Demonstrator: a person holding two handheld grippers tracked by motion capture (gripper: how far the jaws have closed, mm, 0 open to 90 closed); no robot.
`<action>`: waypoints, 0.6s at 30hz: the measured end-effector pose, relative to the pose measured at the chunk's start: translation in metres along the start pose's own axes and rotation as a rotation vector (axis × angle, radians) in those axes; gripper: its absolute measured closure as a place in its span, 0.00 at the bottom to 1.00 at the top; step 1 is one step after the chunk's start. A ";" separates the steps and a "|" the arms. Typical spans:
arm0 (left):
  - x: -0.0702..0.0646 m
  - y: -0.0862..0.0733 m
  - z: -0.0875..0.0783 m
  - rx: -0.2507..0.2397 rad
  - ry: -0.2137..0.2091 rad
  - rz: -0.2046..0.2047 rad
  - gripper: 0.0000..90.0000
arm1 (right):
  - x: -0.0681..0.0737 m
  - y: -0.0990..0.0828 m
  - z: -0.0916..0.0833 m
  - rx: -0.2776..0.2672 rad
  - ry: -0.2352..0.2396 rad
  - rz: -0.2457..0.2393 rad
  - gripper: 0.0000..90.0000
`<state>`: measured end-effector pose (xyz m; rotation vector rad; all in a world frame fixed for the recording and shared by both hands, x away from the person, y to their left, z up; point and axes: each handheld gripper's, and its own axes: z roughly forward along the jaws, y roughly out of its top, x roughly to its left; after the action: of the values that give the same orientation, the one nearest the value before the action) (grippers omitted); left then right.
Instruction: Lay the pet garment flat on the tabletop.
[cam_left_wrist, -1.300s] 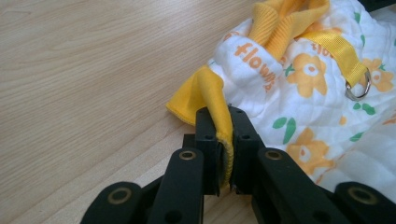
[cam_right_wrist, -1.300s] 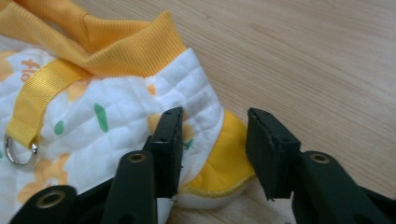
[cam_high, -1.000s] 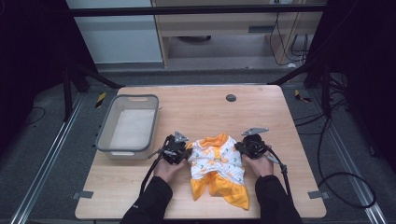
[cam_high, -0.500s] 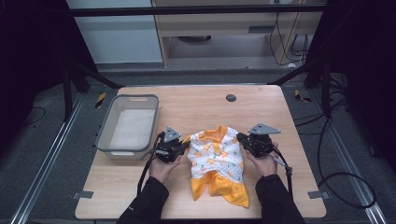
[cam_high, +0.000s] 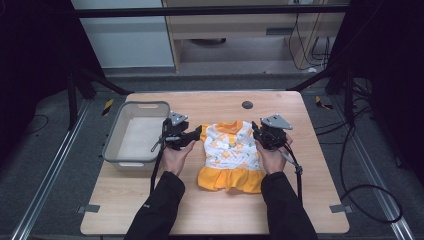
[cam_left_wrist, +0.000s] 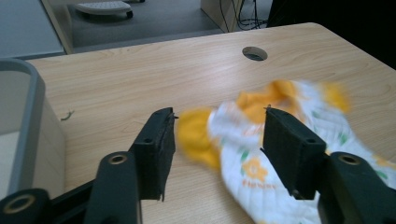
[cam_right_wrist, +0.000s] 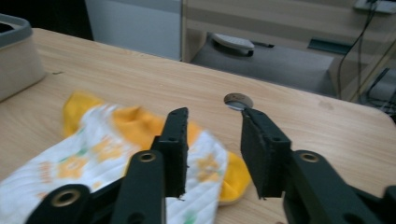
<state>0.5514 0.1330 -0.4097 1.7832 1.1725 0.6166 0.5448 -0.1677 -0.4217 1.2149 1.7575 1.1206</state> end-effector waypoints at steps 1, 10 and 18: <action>0.000 0.000 -0.003 -0.006 0.004 0.014 0.46 | -0.001 0.000 -0.002 0.004 0.009 0.005 0.66; 0.001 -0.006 -0.039 -0.015 -0.061 0.036 0.42 | -0.007 0.000 -0.031 0.008 0.089 -0.033 0.54; -0.006 -0.029 -0.063 0.044 -0.137 0.102 0.45 | -0.006 -0.014 -0.061 0.032 0.180 -0.035 0.46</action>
<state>0.4859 0.1573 -0.4046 1.9005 1.0138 0.5220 0.4869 -0.1912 -0.4114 1.1275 1.9299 1.2170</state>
